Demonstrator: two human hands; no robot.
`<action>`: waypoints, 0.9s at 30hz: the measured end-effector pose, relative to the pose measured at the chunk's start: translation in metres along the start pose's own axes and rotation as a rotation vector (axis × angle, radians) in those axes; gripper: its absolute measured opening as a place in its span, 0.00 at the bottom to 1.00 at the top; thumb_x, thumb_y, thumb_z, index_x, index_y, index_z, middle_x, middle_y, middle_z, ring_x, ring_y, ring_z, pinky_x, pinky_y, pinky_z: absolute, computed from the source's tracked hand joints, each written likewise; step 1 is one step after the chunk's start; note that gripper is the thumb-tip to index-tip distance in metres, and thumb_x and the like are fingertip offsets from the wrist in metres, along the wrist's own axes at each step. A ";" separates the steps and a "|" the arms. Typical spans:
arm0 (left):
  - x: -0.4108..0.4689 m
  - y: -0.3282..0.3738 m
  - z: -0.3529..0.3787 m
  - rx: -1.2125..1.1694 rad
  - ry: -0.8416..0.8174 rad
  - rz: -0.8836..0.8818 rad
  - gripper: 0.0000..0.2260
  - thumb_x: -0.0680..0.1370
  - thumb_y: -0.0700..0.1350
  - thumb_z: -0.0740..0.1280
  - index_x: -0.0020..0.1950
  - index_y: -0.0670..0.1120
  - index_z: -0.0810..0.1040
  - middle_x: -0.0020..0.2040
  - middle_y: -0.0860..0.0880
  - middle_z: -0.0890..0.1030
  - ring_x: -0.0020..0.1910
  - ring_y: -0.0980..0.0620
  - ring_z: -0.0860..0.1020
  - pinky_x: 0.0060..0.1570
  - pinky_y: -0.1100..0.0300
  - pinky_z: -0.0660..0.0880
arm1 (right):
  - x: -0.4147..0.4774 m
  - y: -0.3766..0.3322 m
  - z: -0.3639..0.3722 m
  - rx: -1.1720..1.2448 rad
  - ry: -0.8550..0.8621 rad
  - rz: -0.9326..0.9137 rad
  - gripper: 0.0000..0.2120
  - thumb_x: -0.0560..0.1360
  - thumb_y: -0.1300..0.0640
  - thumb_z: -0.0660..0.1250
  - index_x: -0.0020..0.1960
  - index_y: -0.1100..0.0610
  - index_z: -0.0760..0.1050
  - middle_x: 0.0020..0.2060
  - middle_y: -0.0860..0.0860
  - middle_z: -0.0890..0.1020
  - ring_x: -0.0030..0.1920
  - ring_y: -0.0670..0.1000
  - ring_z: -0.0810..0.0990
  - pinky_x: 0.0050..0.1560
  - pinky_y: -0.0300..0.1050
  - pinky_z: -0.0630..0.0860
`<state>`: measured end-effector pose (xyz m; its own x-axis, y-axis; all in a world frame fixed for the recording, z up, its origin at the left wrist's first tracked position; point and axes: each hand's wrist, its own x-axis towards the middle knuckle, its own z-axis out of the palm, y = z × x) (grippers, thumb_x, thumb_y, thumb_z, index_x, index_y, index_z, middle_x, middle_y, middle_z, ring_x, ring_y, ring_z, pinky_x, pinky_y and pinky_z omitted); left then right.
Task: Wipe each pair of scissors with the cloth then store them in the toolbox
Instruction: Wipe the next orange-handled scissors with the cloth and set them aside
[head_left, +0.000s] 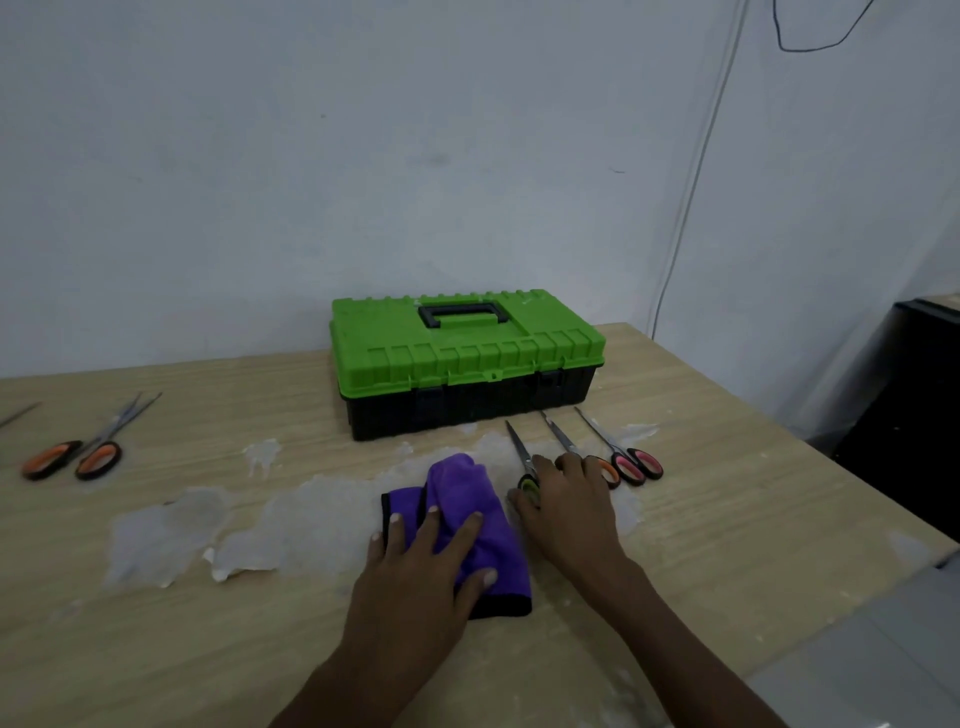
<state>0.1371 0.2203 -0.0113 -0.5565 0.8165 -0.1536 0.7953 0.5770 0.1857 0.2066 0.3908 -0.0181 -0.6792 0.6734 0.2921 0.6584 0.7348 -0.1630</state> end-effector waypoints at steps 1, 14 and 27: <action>0.002 -0.002 0.001 -0.025 0.031 0.002 0.28 0.80 0.66 0.45 0.79 0.63 0.44 0.82 0.49 0.51 0.80 0.41 0.50 0.77 0.45 0.49 | -0.004 -0.003 -0.001 0.069 0.038 -0.030 0.22 0.79 0.45 0.58 0.69 0.54 0.68 0.63 0.55 0.74 0.64 0.55 0.69 0.63 0.48 0.68; 0.005 -0.062 -0.011 -0.818 0.552 -0.135 0.16 0.82 0.45 0.61 0.70 0.49 0.72 0.66 0.50 0.76 0.62 0.53 0.76 0.62 0.59 0.73 | -0.017 -0.078 -0.017 0.866 -0.115 -0.063 0.12 0.77 0.59 0.64 0.59 0.50 0.75 0.49 0.41 0.80 0.47 0.37 0.76 0.45 0.31 0.72; -0.029 -0.120 -0.075 -1.534 0.403 -0.187 0.08 0.80 0.49 0.66 0.55 0.46 0.78 0.49 0.46 0.85 0.44 0.48 0.85 0.40 0.52 0.82 | -0.006 -0.148 -0.053 1.379 -0.249 -0.006 0.11 0.76 0.60 0.67 0.58 0.55 0.78 0.48 0.52 0.84 0.50 0.51 0.82 0.49 0.45 0.79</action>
<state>0.0404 0.1287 0.0439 -0.8361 0.5432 -0.0769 -0.1336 -0.0657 0.9889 0.1307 0.2739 0.0540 -0.8154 0.5600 0.1467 -0.0907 0.1268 -0.9878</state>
